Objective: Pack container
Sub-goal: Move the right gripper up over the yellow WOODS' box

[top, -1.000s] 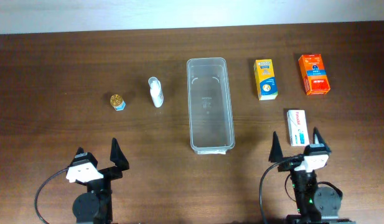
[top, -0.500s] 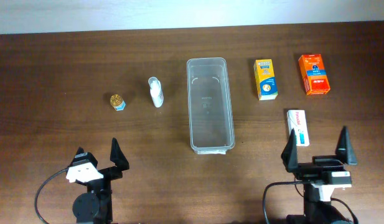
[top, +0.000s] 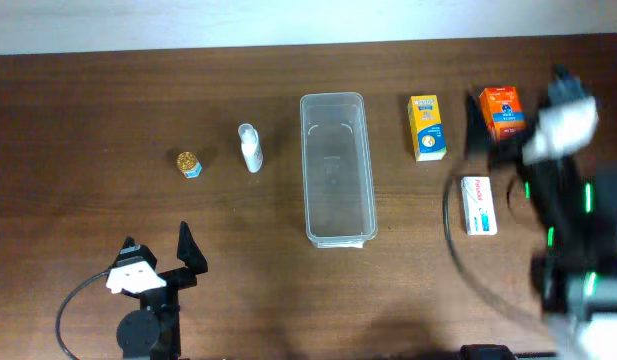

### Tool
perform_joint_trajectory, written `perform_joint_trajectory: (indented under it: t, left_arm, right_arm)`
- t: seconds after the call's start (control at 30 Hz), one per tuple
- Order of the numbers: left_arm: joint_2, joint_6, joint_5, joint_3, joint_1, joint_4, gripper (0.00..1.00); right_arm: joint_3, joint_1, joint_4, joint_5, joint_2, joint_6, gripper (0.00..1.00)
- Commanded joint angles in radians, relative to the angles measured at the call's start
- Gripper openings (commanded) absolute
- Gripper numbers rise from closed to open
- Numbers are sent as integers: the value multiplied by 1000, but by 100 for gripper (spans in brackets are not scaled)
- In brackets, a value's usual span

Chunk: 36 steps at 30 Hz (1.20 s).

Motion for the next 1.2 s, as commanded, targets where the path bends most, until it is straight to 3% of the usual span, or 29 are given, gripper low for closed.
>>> perform_joint_trajectory:
  t: [0.0,0.13,0.3,0.37,0.53,1.17]
  left_arm:
    - [-6,-9,11,-6,2,0,99]
    - [-6,-9,11,-6,2,0,99]
    - [-6,-9,11,-6,2,0,99]
    - [-6,-9,11,-6,2,0,99]
    - [-6,-9,11,-6,2,0,99]
    - [-6,-9,11,-6,2,0,99]
  right_arm:
    - [272,6,-206,-101,254,-14,98]
    - [514,4,-463,-66,506,-14,98]
    - [569,4,-492,-51,687,-6,98]
    - [569,4,-501,32,748,78,99]
    - [569,4,-525,130,837,190,98]
    - [566,6,-491,163,991,167,99]
